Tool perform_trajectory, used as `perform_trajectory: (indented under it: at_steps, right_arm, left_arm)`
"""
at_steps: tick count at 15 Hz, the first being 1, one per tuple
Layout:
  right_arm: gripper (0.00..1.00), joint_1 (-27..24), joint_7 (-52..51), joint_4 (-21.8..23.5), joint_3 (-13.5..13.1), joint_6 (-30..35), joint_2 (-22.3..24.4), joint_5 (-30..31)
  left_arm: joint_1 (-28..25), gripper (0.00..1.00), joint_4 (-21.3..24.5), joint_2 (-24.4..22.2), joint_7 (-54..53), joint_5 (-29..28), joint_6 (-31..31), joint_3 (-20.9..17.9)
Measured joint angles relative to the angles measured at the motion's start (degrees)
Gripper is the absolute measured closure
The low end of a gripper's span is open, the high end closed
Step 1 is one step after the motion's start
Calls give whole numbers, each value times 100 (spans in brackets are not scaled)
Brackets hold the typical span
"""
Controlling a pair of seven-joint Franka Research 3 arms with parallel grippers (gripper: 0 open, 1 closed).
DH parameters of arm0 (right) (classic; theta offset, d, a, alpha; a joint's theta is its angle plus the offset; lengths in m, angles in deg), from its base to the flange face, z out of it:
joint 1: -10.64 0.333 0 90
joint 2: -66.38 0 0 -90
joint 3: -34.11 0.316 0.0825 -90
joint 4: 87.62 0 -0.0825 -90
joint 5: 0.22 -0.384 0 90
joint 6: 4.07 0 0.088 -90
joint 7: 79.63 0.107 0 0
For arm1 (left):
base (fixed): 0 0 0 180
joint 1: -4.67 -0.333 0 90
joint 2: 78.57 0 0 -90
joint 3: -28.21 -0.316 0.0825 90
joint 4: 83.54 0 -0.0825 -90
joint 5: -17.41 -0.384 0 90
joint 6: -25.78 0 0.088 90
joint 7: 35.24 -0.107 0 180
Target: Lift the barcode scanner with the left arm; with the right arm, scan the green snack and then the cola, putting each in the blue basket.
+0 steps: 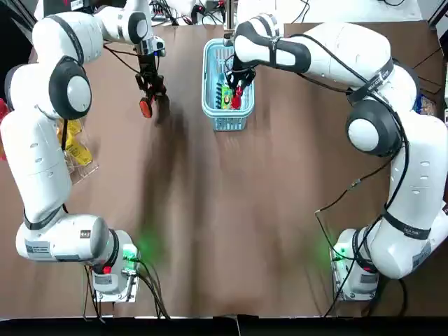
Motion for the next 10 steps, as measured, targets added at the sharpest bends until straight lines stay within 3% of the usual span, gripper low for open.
perform_trajectory:
  at_steps: [4, 10]
  right_arm:
    - [68, 0, 1, 0, -16, -92, -25, 65]
    - [68, 1, 3, -1, -31, -228, -44, 109]
  left_arm:
    - [4, 62, -4, 32, 41, -1, -6, 3]
    - [-17, 9, -142, -6, 19, -2, -6, 20]
